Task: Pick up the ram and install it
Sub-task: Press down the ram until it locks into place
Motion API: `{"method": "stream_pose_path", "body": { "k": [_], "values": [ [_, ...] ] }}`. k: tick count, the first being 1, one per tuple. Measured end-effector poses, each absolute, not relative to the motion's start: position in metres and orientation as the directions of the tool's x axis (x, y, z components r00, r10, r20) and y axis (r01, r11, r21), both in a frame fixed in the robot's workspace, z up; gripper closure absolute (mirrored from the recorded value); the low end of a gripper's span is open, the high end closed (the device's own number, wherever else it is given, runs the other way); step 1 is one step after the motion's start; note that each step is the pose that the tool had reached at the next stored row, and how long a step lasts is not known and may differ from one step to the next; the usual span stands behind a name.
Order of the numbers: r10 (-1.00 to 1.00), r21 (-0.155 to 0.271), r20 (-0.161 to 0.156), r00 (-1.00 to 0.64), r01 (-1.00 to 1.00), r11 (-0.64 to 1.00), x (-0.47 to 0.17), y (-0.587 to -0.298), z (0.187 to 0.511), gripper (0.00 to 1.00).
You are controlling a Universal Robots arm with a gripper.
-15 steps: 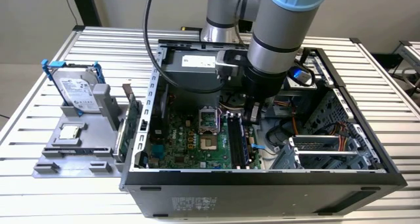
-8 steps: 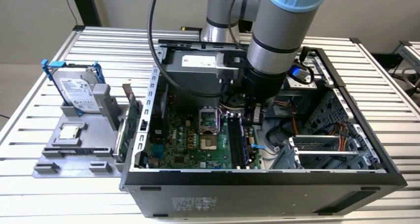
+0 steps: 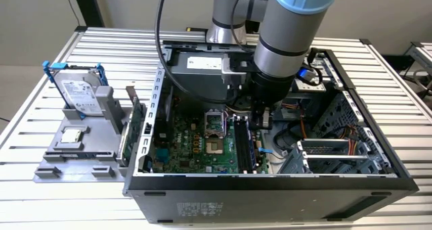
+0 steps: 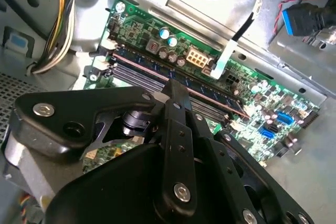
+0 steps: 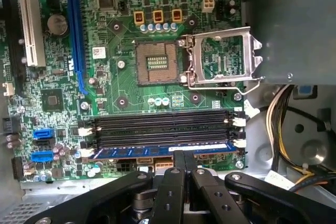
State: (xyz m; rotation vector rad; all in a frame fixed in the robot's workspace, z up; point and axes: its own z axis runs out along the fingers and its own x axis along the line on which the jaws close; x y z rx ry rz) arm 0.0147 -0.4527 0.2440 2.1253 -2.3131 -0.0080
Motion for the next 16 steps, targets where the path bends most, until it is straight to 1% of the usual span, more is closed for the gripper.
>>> {"method": "stream_pose_path", "body": {
  "k": [8,16],
  "values": [
    [-0.997,0.005,-0.003,-0.078,-0.997,0.078,0.015,-0.462,0.243,1.00],
    [-0.997,0.013,-0.003,-0.082,-0.997,0.082,0.015,-0.480,0.243,1.00]
  ]
}}
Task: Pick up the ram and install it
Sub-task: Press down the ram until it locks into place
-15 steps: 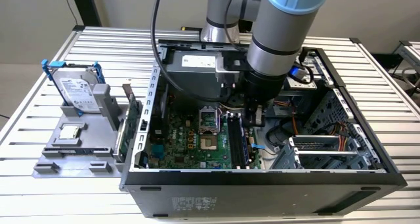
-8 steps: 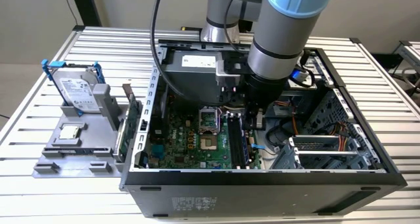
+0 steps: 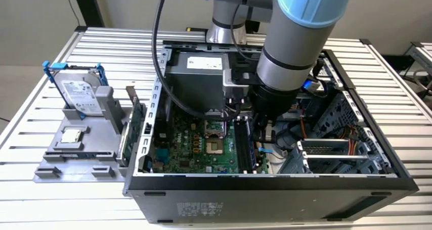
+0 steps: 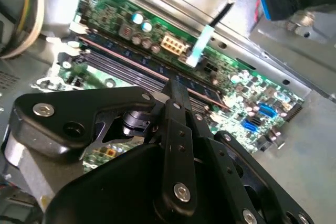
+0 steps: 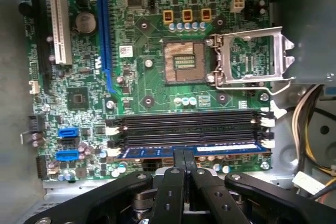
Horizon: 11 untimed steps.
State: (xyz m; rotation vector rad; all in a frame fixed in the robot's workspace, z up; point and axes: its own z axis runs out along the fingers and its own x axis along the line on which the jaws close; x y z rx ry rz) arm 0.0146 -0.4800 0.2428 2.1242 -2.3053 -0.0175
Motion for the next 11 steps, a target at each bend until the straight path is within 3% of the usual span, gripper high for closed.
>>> {"method": "stream_pose_path", "body": {
  "k": [11],
  "values": [
    [-0.997,0.011,-0.003,-0.083,-0.997,0.083,0.014,-0.483,0.230,1.00]
  ]
}}
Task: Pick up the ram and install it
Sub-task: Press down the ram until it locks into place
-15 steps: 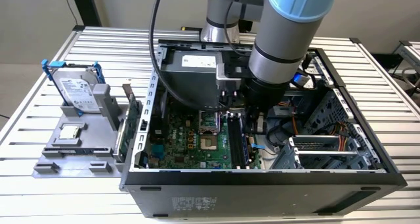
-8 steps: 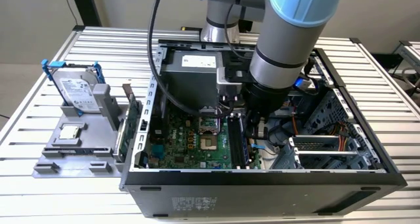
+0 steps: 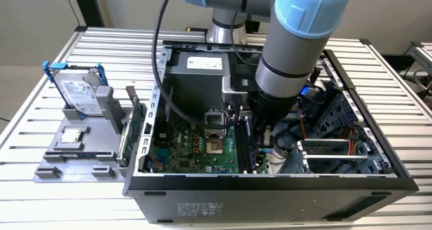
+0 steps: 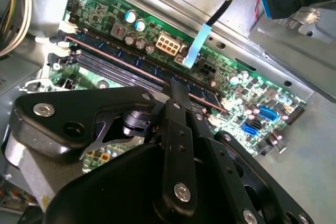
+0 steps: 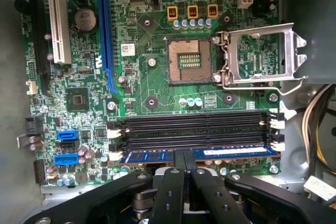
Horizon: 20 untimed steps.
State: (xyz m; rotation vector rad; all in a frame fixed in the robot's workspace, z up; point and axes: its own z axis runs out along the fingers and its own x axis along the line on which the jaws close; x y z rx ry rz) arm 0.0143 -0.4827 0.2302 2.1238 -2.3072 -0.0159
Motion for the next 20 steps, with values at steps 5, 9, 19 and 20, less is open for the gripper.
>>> {"method": "stream_pose_path", "body": {
  "k": [5,9,19,20],
  "values": [
    [-0.997,0.012,-0.001,-0.083,-0.997,0.083,0.014,-0.483,0.222,1.00],
    [-0.997,0.012,0.001,-0.083,-0.996,0.083,0.014,-0.482,0.216,1.00],
    [-0.997,0.011,-0.003,-0.083,-0.996,0.083,0.014,-0.482,0.253,1.00],
    [-0.997,0.011,-0.003,-0.083,-0.996,0.083,0.014,-0.482,0.258,1.00]
  ]
}}
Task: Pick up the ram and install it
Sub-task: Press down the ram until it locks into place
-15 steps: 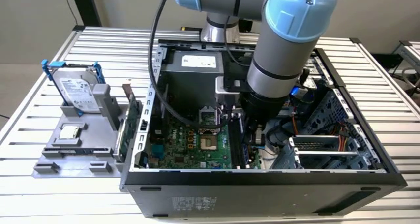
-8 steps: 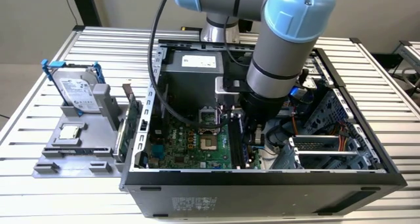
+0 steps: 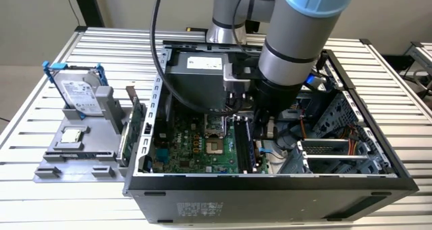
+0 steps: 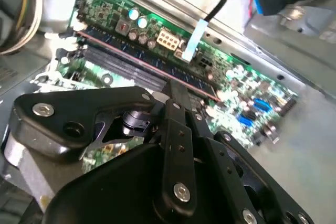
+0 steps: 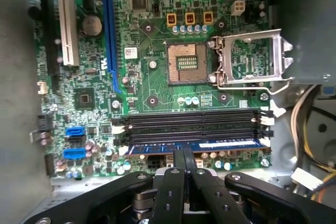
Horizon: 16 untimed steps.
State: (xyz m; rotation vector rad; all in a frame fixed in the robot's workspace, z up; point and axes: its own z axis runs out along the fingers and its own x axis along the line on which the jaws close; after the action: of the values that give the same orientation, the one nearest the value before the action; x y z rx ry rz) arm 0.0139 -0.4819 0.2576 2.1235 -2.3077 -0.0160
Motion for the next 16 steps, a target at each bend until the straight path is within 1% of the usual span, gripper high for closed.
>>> {"method": "stream_pose_path", "body": {
  "k": [11,16],
  "values": [
    [-0.997,0.011,-0.003,-0.083,-0.996,0.083,0.014,-0.482,0.306,1.00],
    [-0.997,0.012,-0.003,-0.083,-0.996,0.083,0.014,-0.482,0.307,1.00]
  ]
}}
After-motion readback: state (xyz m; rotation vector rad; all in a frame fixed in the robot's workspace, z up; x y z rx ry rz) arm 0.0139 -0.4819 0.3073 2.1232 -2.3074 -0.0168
